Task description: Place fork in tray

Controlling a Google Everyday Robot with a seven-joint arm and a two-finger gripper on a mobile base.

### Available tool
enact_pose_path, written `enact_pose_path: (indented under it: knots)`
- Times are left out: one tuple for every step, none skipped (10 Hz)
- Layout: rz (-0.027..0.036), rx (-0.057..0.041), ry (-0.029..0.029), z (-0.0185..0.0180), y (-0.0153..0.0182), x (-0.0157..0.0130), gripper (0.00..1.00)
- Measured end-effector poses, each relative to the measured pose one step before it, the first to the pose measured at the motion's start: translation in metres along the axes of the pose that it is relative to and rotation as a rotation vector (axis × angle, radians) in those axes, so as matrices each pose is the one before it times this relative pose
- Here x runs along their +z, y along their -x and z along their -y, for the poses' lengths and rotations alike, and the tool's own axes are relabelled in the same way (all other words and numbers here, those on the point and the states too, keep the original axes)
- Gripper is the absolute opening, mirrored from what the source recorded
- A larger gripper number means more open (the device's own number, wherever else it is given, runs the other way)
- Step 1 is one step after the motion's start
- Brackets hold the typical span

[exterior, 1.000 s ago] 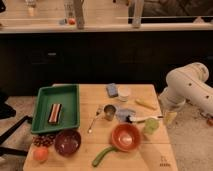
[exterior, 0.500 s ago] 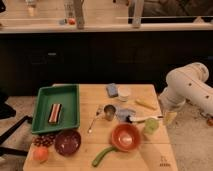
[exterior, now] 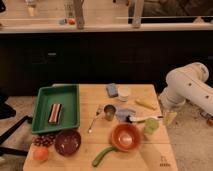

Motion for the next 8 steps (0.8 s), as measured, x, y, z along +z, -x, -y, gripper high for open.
enact_pose_path:
  knots:
    - [-0.00006, 0.00002, -0.00001, -0.00002, -0.00002, -0.00001, 0.8]
    - [0.00007, -0.00002, 0.00001, 0.0, 0.00002, 0.00003, 0.8]
    - [-0.00005, 0.0001, -0.00006, 0.00002, -0.00002, -0.00004, 0.8]
    - [0.00009, -0.00089, 0.0001, -0.00004, 0.00002, 0.0, 0.8]
    - [0.00168, -0.00508, -0.00114, 0.00067, 0.00021, -0.00053, 0.8]
    - [0.00691, -0.01653, -0.00526, 0.00092, 0.00117, -0.00097, 0.8]
    - [0.00867, -0.03857, -0.01412, 0.00168, 0.00448, -0.00453, 0.8]
    - [0.00613, -0.05482, -0.01426, 0.00315, 0.01182, -0.00554, 0.8]
